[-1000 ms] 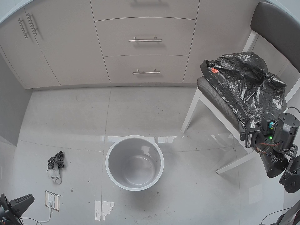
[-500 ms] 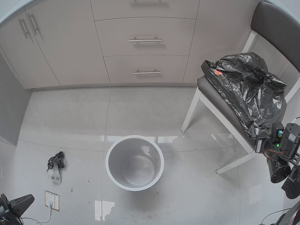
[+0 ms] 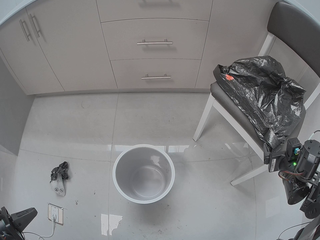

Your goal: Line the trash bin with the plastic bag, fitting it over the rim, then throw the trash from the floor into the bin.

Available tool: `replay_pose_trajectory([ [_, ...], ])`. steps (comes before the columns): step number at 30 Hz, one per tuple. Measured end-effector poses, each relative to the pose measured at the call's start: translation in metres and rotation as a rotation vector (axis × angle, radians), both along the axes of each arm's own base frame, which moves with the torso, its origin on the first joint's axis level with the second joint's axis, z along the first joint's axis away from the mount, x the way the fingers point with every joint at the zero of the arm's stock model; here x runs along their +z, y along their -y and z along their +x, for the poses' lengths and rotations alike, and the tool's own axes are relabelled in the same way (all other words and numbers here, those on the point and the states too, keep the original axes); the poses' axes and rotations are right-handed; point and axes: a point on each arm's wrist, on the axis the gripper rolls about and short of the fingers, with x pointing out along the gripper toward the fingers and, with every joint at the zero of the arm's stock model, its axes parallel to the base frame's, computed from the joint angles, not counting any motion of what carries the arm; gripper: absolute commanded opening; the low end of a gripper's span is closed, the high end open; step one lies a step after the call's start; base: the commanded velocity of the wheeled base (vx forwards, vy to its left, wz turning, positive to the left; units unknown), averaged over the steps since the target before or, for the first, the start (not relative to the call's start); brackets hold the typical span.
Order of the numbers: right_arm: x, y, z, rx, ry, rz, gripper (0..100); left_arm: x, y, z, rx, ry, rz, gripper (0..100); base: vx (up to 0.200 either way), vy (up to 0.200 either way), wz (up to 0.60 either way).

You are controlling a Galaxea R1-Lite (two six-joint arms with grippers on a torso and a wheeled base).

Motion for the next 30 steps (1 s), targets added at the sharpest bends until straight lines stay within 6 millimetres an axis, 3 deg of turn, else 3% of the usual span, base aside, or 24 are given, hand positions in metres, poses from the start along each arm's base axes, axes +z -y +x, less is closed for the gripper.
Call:
replay_pose_trajectory([
  [11, -0.004, 0.012, 0.002, -0.079, -0.017, -0.010, 100, 0.000, 0.000, 0.000, -0.001, -0.001, 0.001, 0, 0.000, 0.000, 0.00],
  [30, 0.002, 0.031, 0.030, -0.230, 0.013, 0.006, 100, 0.001, 0.000, 0.000, -0.002, 0.005, -0.001, 0, 0.000, 0.000, 0.00],
])
